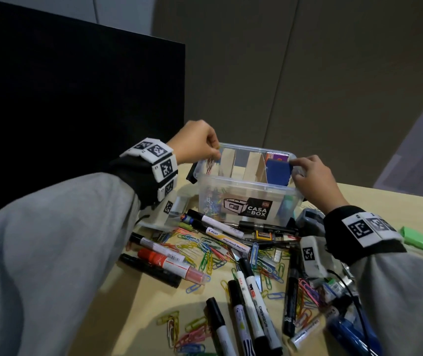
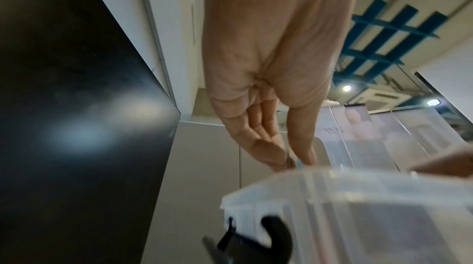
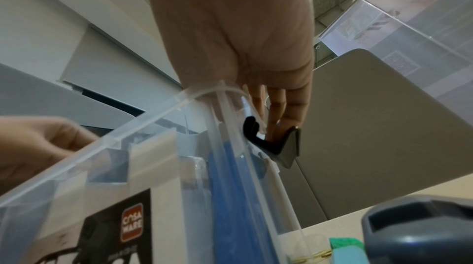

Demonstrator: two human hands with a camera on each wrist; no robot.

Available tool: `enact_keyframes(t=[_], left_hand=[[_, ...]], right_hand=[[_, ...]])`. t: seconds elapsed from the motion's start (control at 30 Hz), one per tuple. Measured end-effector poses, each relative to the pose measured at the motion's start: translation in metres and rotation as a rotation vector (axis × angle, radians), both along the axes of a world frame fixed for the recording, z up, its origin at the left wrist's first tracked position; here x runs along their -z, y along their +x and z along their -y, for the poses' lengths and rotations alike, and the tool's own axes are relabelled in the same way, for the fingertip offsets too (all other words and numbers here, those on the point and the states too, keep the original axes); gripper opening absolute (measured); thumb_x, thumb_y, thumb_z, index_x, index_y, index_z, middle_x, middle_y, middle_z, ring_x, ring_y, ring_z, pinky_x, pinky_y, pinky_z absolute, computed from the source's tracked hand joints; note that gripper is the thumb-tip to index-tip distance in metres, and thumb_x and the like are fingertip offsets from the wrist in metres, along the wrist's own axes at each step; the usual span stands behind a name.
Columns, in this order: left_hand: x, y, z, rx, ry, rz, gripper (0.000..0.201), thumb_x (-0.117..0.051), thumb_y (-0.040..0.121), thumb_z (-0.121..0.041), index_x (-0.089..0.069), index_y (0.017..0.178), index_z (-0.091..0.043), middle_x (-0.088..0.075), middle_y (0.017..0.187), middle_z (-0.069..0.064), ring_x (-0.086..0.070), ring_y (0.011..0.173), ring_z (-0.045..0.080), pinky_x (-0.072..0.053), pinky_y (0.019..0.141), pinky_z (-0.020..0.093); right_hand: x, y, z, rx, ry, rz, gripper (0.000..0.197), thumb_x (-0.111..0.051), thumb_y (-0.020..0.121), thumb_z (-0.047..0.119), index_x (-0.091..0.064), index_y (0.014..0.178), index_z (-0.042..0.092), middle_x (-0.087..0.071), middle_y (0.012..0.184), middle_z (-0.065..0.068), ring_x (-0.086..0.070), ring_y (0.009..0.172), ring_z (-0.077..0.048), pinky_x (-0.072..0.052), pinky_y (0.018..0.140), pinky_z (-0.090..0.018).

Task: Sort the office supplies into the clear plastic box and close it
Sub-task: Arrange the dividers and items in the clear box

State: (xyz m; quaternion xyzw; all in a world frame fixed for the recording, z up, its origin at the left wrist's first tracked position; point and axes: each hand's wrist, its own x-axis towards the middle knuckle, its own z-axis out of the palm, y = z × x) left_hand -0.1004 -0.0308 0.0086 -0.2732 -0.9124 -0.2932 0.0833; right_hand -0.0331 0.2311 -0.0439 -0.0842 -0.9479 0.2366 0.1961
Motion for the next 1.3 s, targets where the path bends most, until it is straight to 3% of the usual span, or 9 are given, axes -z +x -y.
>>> enact_keyframes(t=[0.13,0.3,0.47,0.57,0.67,0.8,0.97,1.17,1.3], left_hand=[[0.013,0.001,0.005,-0.067,-0.031,-0.031,0.024,-0.076,0.083,-0.024,-0.067,0.1,-0.01,-0.059,0.084,-0.008,-0.062,0.086,0.011,-0.05,0.075,0.022],[0.011,0.026,0.017,0.043,-0.056,-0.098,0.017,-0.07,0.087,-0.032,-0.063,0.083,-0.017,-0.063,0.079,-0.004,-0.062,0.072,0.011,-0.051,0.064,0.022],[0.031,0.051,0.027,0.259,-0.415,0.074,0.016,-0.069,0.087,-0.034,-0.063,0.079,-0.021,-0.063,0.074,-0.005,-0.057,0.066,0.006,-0.04,0.059,0.017],[0.049,0.055,0.032,0.302,-0.63,0.146,0.01,-0.072,0.084,-0.029,-0.068,0.092,-0.024,-0.063,0.082,-0.011,-0.056,0.075,0.005,-0.037,0.062,0.018],[0.061,0.058,0.036,0.296,-0.763,0.126,0.025,-0.073,0.083,-0.03,-0.067,0.107,-0.029,-0.06,0.091,-0.013,-0.058,0.092,0.011,-0.04,0.069,0.024],[0.068,0.062,0.038,0.301,-0.822,0.091,0.043,-0.076,0.077,-0.032,-0.064,0.118,-0.033,-0.048,0.086,-0.014,-0.054,0.102,0.015,-0.045,0.074,0.029],[0.079,0.065,0.036,0.28,-0.913,0.049,0.051,-0.076,0.075,-0.035,-0.059,0.123,-0.036,-0.041,0.099,-0.005,-0.048,0.104,0.018,-0.034,0.067,0.028],[0.087,0.062,0.033,0.323,-0.924,-0.046,0.042,-0.073,0.076,-0.035,-0.06,0.116,-0.034,-0.046,0.093,-0.006,-0.042,0.1,0.016,-0.032,0.068,0.028],[0.09,0.06,0.03,0.316,-0.881,-0.064,0.026,-0.069,0.082,-0.031,-0.064,0.107,-0.031,-0.054,0.094,-0.006,-0.05,0.096,0.015,-0.037,0.071,0.029]], right_hand=[[0.0,0.0,0.0,0.0,-0.007,0.003,0.033,-0.043,0.101,0.017,-0.057,0.131,0.014,-0.047,0.127,-0.009,-0.053,0.109,-0.027,-0.054,0.087,-0.049],[0.0,-0.002,0.0,0.006,-0.021,0.012,0.033,-0.043,0.101,0.018,-0.056,0.132,0.015,-0.046,0.129,-0.009,-0.052,0.11,-0.026,-0.054,0.088,-0.048],[0.0,0.0,0.001,0.01,-0.015,0.016,0.033,-0.042,0.101,0.018,-0.056,0.132,0.016,-0.046,0.129,-0.009,-0.052,0.112,-0.028,-0.053,0.09,-0.049],[-0.001,0.002,0.002,0.008,-0.01,0.008,0.033,-0.043,0.101,0.016,-0.058,0.13,0.014,-0.046,0.127,-0.011,-0.052,0.111,-0.029,-0.053,0.089,-0.05],[-0.002,0.003,0.002,0.003,-0.003,-0.011,0.033,-0.044,0.099,0.014,-0.06,0.128,0.013,-0.047,0.125,-0.012,-0.052,0.11,-0.032,-0.053,0.087,-0.052],[-0.001,0.002,0.002,0.002,-0.017,-0.004,0.032,-0.045,0.099,0.015,-0.059,0.129,0.014,-0.046,0.126,-0.012,-0.052,0.11,-0.031,-0.053,0.088,-0.051],[-0.002,0.003,0.002,0.002,-0.025,0.004,0.034,-0.046,0.1,0.014,-0.056,0.132,0.014,-0.045,0.131,-0.012,-0.05,0.115,-0.031,-0.051,0.092,-0.049],[-0.003,0.004,0.003,0.007,-0.013,0.004,0.035,-0.045,0.1,0.013,-0.055,0.133,0.013,-0.044,0.132,-0.013,-0.049,0.116,-0.031,-0.05,0.095,-0.048],[-0.002,0.003,0.003,0.007,-0.008,0.002,0.034,-0.044,0.1,0.014,-0.056,0.132,0.014,-0.045,0.132,-0.012,-0.05,0.115,-0.031,-0.05,0.095,-0.048]])
